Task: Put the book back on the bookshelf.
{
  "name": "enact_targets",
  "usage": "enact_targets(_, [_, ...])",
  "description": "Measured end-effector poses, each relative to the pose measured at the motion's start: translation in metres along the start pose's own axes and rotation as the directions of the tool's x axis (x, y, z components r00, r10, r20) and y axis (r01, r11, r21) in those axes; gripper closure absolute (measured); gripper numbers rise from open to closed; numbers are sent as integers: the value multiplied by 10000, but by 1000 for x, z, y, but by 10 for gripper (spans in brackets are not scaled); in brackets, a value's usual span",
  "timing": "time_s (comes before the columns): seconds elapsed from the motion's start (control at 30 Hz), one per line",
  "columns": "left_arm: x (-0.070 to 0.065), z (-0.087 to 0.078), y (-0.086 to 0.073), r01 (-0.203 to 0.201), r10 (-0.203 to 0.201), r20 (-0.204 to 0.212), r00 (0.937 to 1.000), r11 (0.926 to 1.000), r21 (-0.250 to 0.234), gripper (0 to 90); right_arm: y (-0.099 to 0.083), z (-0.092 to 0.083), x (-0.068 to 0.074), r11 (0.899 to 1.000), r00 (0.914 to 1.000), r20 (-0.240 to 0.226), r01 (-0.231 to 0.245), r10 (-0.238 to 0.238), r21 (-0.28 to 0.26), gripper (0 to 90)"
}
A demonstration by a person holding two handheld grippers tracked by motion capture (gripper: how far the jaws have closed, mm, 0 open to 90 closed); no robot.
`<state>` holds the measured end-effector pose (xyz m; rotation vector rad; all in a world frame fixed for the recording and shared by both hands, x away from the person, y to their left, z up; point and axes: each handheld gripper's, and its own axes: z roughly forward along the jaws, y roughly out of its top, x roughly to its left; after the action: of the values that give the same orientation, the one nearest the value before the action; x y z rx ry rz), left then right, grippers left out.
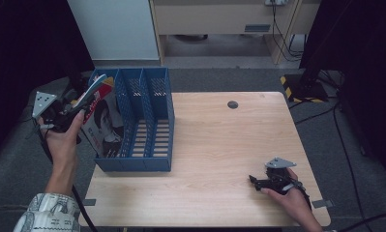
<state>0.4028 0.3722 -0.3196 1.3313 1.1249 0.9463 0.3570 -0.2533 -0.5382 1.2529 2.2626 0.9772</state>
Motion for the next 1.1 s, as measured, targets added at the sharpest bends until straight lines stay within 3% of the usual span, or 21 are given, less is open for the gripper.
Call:
enact_targets(0.4, [-18,3,6,-354,327,582,9978,9984,452,201,0,0,0,10000,10000,2,-6,6,3,113])
enact_targets(0.57, [-26,5,8,-629,610,386,9974,9968,501,194,0,0,0,10000,10000,2,0,0,1,113])
enact_targets(0.8, [-35,10,10,-605,566,680,9961,9966,566,176,0,0,0,10000,10000,2,-4,4,1,113])
enact_targets(1.1, [-50,18,8,-816,731,1075,9915,9937,772,87,0,0,0,10000,10000,1,-6,6,1,113])
